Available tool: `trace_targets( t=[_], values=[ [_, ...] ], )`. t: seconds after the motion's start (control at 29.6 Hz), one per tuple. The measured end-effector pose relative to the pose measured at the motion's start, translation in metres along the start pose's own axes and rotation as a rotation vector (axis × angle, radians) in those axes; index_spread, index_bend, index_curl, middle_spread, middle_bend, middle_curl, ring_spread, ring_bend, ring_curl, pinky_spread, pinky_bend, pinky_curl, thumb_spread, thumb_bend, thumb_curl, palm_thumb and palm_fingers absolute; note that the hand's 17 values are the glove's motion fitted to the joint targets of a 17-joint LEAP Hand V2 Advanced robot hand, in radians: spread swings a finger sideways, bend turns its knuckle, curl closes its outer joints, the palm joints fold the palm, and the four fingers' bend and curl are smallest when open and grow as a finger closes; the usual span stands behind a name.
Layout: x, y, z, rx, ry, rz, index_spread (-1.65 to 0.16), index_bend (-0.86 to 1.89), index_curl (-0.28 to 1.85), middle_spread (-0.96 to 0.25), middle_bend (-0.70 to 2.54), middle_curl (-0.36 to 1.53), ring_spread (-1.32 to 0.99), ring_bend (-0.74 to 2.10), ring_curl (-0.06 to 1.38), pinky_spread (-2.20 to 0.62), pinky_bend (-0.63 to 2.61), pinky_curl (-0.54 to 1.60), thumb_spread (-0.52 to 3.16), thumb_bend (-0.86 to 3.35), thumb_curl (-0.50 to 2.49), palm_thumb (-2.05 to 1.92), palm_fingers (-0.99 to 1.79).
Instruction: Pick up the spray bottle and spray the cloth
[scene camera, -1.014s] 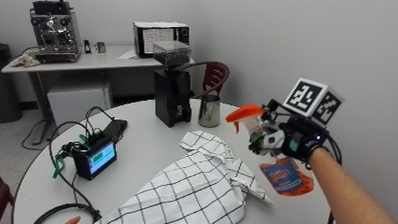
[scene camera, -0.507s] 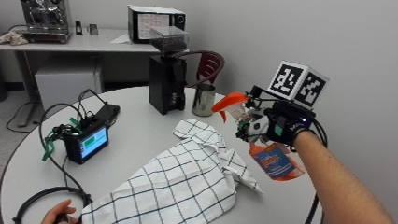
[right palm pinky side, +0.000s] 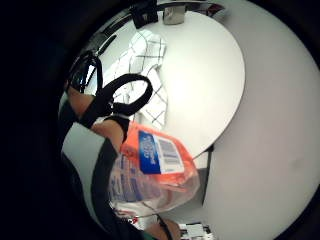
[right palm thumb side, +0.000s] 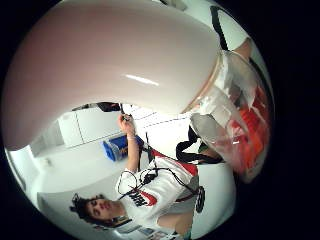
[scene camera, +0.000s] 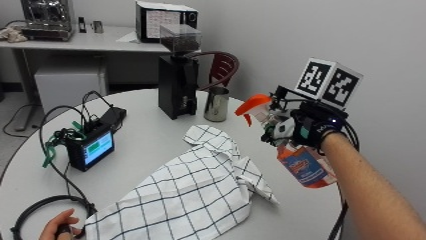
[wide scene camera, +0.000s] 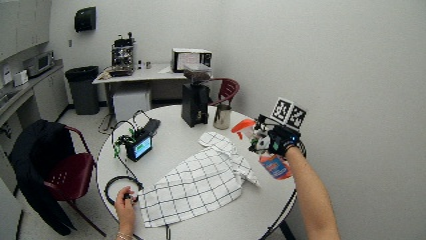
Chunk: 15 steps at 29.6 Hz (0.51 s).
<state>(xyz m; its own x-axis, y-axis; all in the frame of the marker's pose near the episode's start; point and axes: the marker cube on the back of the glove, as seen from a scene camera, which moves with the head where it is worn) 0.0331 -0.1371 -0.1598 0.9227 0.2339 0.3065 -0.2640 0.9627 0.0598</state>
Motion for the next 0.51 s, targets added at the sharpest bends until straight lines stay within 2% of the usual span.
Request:
trace_targets(
  t=[0.3, 0.51],
  values=[
    [0.019, -0.004, 0.055, -0.114, 0.068, 0.054, -0.26, 0.13, 0.34, -0.10, 0.41, 0.45, -0.10, 0.47, 0.39, 0.07, 0.25, 0.37, 0.77, -0.03, 0.58, 0.94, 1.17],
    [0.005, 0.008, -0.004, -0.002, 0.034, 0.027, -0.26, 0.13, 0.34, -0.10, 0.41, 0.45, -0.10, 0.47, 0.39, 0.07, 0.26, 0.37, 0.77, -0.03, 0.58, 0.94, 1.16]
  ],
)
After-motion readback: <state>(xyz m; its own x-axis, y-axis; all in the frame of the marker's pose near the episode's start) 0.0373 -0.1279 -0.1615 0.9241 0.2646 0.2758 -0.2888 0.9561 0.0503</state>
